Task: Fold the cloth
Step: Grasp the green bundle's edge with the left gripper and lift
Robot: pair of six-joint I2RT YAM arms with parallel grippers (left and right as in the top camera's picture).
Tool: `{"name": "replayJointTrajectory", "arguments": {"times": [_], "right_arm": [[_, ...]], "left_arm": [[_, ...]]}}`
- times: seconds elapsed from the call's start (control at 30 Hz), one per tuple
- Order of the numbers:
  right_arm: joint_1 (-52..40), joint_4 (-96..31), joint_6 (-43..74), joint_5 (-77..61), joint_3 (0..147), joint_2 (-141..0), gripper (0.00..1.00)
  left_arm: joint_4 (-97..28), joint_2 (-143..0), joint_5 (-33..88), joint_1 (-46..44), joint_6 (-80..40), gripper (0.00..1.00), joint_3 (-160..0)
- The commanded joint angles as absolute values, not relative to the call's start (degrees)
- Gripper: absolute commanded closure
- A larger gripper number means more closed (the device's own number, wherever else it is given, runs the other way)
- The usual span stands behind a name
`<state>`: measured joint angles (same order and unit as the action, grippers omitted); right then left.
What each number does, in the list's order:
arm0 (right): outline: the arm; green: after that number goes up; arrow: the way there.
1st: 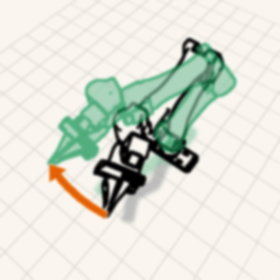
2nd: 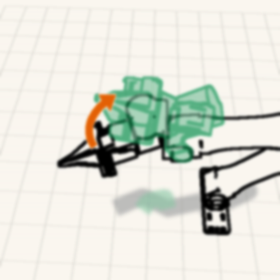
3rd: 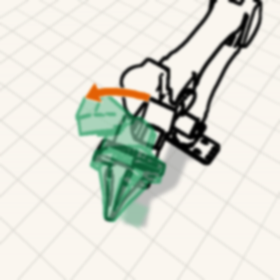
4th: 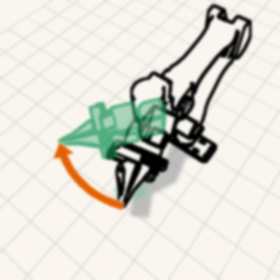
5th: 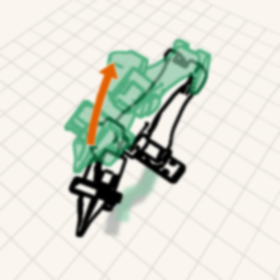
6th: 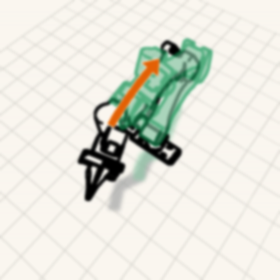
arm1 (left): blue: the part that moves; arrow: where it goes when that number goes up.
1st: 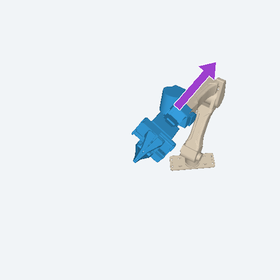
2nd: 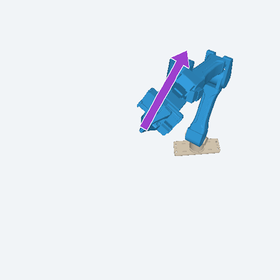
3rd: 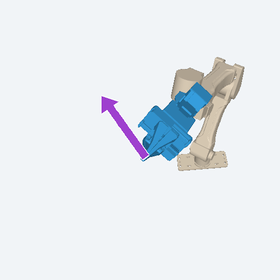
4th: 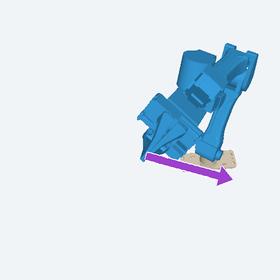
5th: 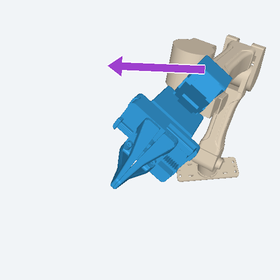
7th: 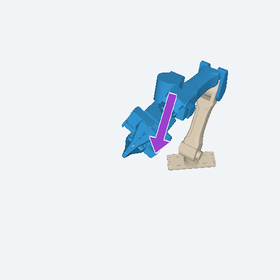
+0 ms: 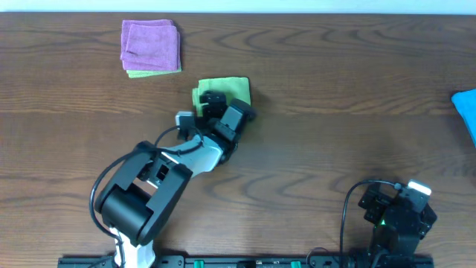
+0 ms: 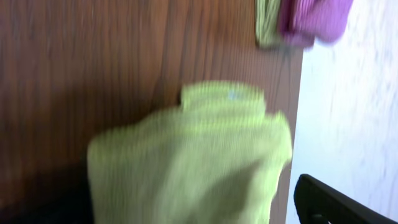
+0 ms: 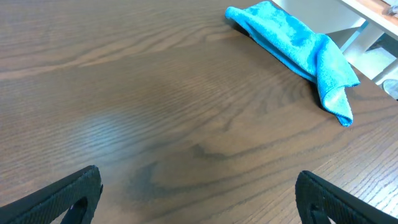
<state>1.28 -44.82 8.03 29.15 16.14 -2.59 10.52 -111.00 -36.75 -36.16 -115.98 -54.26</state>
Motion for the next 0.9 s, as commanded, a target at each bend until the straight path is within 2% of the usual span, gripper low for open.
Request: {"name": "replayJointTrajectory", "arguments": {"times": [0.0,0.2,0.5,0.77,0.83,0.87], "right_arm": [[1.8,-44.8,7.4,29.5,15.9,-2.1,0.01],[1.8,-44.8,7.4,29.5,15.9,-2.1,0.01],[1.8,-44.8,7.4,29.5,15.9,-2.1,0.01],[1.8,-44.8,7.4,29.5,15.9,-2.1,0.01],[1.8,-44.8,7.4,29.5,15.9,-2.1,0.01],[1.8,-44.8,7.4,29.5,15.9,-2.1,0.01]], "left_arm": [[7.6,-113.7,-29.8,-38.3,-119.3,0.05,-52.8],[4.0,-113.9,-29.7,-36.9,-119.3,0.05,-52.8],[5.0,-114.3,-29.8,-30.9,-119.3,0.05,-52.8],[13.6,-118.9,-28.5,-29.6,-119.2,0.05,-53.4],[13.8,-119.7,-27.5,-29.8,-119.1,0.00,-54.1],[13.9,-120.1,-27.2,-29.8,-118.6,0.08,-54.4]]}}
